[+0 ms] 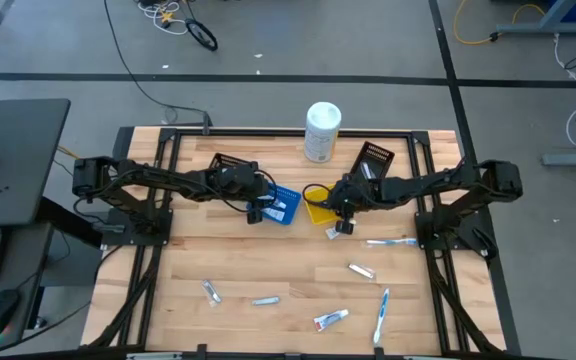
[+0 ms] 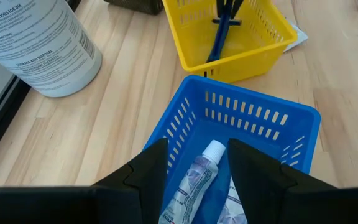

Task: Pick & Place Travel size toiletries
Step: Put the blue razor into the yellow bin, then put the silver nail cutter into the right black bin

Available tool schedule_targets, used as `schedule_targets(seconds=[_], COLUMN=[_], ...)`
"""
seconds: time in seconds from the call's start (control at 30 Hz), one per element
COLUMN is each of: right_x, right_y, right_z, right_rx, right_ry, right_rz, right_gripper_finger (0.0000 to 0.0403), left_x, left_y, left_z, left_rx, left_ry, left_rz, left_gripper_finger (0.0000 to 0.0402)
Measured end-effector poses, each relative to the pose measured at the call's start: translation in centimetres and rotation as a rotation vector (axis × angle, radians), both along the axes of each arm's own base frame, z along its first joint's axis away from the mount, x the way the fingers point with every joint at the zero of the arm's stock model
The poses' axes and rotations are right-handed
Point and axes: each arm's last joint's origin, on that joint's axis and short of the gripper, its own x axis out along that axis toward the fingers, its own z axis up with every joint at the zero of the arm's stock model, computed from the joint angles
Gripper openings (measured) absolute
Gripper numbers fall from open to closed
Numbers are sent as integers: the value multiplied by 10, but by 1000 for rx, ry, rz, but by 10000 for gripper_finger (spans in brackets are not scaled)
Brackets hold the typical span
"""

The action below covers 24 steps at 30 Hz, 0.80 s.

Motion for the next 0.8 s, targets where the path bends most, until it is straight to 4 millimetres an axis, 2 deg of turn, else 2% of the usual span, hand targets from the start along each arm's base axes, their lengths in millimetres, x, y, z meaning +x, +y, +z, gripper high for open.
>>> schedule_targets(seconds=[0.17, 0.37, 0.47, 0.6, 0.8], right_x=[2, 11, 12, 16, 14], right_y=[-1, 5, 12, 24, 43], right_z=[1, 11, 22, 47, 67], right_rx=[-12, -23, -8, 43, 150], right_ry=[-21, -151, -179, -251, -285], right_rz=[13, 38, 73, 107, 51], right_gripper_finger=[111, 135, 137, 137, 137], left_x=[0, 0, 0, 0, 0], left_y=[0, 0, 0, -1, -1], left_z=[0, 0, 0, 0, 0], left_rx=[-4, -79, -87, -93, -136], left_ry=[-1, -27, -28, -29, -40], left_rz=[3, 58, 63, 61, 92], left_gripper_finger=[176, 176, 176, 176, 176])
